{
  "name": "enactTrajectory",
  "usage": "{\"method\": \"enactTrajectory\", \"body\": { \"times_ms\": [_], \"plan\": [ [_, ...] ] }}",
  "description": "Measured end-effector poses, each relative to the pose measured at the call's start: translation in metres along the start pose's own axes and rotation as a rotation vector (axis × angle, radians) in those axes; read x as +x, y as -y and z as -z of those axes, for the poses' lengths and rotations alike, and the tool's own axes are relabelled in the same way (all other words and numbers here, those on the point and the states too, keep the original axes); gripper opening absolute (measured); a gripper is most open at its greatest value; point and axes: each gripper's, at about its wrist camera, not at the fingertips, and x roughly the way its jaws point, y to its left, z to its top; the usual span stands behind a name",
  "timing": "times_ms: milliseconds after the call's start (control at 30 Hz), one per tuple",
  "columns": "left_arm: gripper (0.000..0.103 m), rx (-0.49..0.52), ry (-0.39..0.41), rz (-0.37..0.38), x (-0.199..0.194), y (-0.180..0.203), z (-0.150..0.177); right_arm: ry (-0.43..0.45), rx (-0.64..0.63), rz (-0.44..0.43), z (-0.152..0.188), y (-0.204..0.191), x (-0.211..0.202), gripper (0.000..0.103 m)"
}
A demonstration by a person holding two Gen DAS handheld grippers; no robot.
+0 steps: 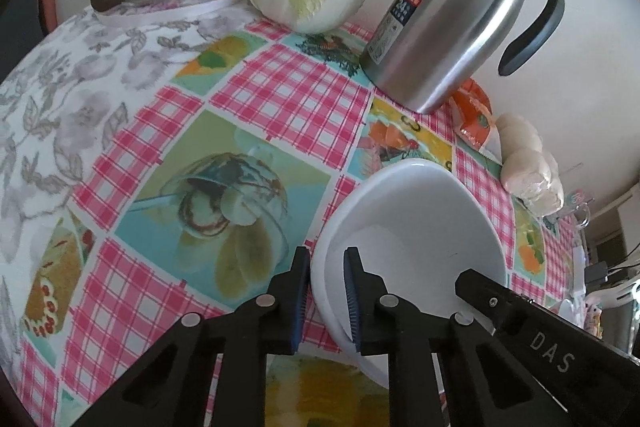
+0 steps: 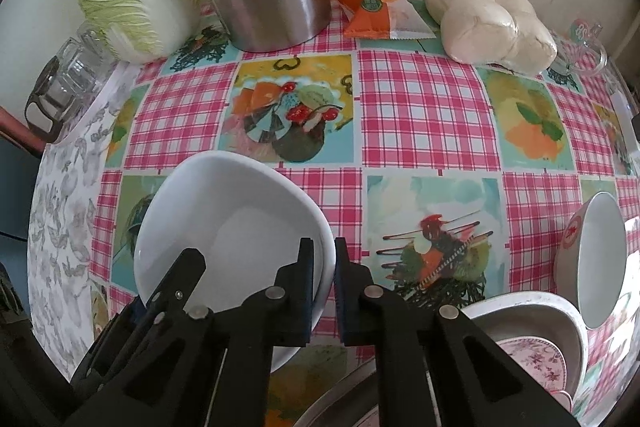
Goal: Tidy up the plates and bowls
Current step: 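Grasp the white square bowl rim with the right gripper, then lift the white square bowl and carry it over the steel basin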
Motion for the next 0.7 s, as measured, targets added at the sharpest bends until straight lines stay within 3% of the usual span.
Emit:
{"method": "enactTrajectory", "body": {
  "times_ms": [700],
  "plan": [
    [0.019, 0.101, 0.127, 0.018, -0.106, 0.048, 0.017, 0.122, 0.013, -0.087, 0.029, 0.025, -0.107, 0.011]
  ]
}}
